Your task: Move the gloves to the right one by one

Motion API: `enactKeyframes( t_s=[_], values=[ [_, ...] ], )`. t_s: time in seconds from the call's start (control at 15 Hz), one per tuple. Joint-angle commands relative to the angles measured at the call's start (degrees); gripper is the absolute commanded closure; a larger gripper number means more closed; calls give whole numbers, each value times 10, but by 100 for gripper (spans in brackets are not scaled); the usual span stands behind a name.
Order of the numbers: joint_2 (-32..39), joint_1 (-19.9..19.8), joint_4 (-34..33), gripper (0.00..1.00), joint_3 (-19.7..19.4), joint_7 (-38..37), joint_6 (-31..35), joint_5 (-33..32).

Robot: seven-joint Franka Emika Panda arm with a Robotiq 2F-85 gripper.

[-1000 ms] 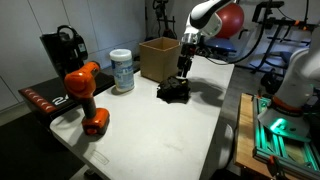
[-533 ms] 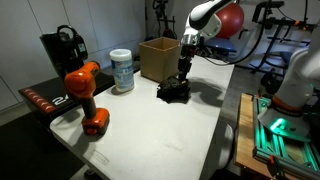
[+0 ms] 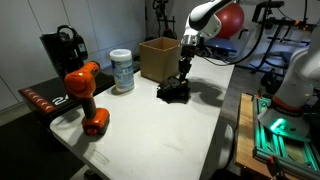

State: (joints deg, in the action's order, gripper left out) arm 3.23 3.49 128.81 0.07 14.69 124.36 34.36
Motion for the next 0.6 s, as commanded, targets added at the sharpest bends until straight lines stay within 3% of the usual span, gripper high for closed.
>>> enactKeyframes(
  t_s=[0.0, 0.13, 0.53],
  values=[
    [8, -10, -9, 92, 9, 1, -14, 6],
    [8, -11, -9, 100, 9, 2, -14, 7],
    [-34, -10, 1, 99, 13, 37, -14, 33]
  ],
)
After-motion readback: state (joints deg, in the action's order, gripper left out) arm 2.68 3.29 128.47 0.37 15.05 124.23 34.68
